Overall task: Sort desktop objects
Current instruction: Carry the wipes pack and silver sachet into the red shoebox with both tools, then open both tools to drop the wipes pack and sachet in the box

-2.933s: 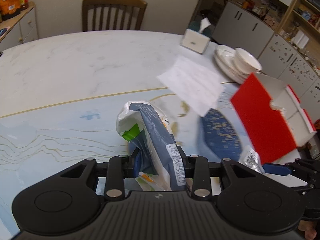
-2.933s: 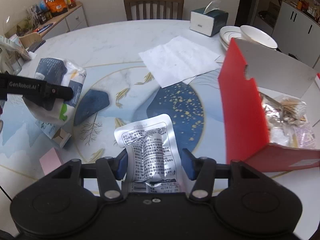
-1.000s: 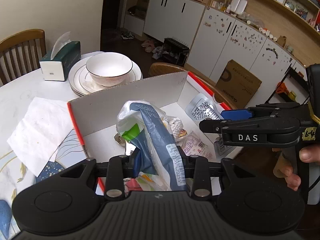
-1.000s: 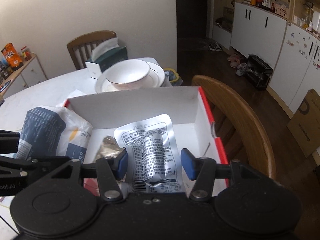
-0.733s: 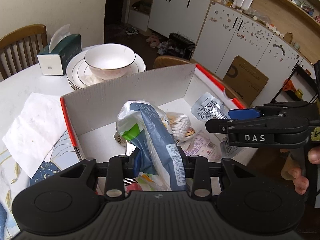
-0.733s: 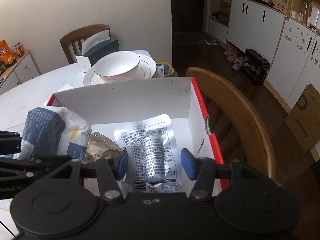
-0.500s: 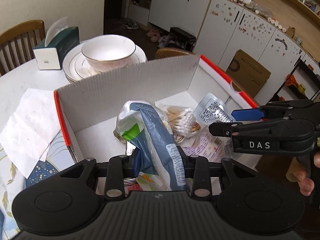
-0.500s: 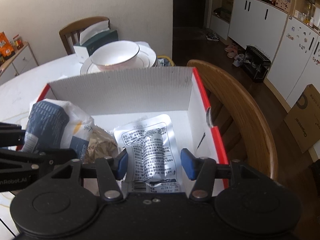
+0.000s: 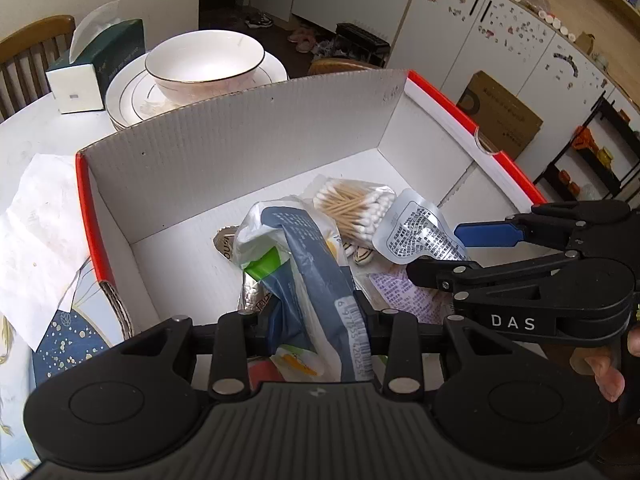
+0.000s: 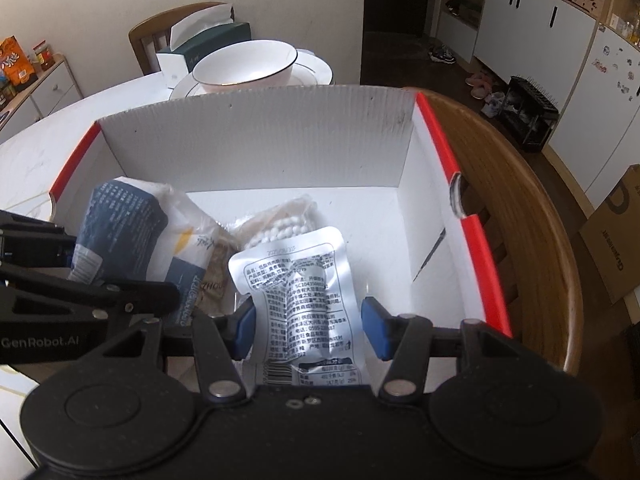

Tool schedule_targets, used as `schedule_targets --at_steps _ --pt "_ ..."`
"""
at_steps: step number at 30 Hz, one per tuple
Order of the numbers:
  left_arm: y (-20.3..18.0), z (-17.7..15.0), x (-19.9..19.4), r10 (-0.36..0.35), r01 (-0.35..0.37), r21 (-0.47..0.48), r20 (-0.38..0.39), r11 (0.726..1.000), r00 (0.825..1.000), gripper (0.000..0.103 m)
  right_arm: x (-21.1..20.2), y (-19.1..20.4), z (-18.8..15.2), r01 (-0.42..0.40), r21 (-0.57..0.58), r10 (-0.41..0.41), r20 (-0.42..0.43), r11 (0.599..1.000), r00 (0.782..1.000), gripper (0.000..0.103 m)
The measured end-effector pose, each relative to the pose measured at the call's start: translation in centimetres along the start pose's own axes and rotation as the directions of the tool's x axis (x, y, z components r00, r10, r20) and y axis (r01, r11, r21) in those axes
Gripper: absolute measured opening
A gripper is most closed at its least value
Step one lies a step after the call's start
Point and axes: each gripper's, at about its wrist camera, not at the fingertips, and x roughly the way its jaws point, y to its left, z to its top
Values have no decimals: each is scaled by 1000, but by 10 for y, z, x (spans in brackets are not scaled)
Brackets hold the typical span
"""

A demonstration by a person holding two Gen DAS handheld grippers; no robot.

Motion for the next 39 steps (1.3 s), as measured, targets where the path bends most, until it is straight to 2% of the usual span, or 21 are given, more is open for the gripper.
schedule_targets --at_steps 9,14,21,27,31,39 --pt "-5 -2 2 -3 3 19 -21 1000 1000 36 3 -1 -2 -3 0 3 -12 1000 1000 54" --pt "-9 -5 -1 3 -2 44 -16 999 1000 44 1 0 -4 -5 -11 5 -4 1000 1000 56" --pt "-11 -9 -11 11 -12 55 14 998 1000 48 -7 -1 -4 -9 -19 9 24 1000 1000 63" --pt "-17 -11 -21 4 -7 62 46 998 999 60 -19 -4 -4 -20 -13 21 51 1000 998 65" --pt "-18 -13 -31 11 -16 56 74 998 997 72 -30 -5 -4 -35 -14 35 82 999 996 66" --pt "-12 -15 -52 7 -10 24 132 1000 991 72 -54 -6 -3 -65 -4 65 142 998 988 67"
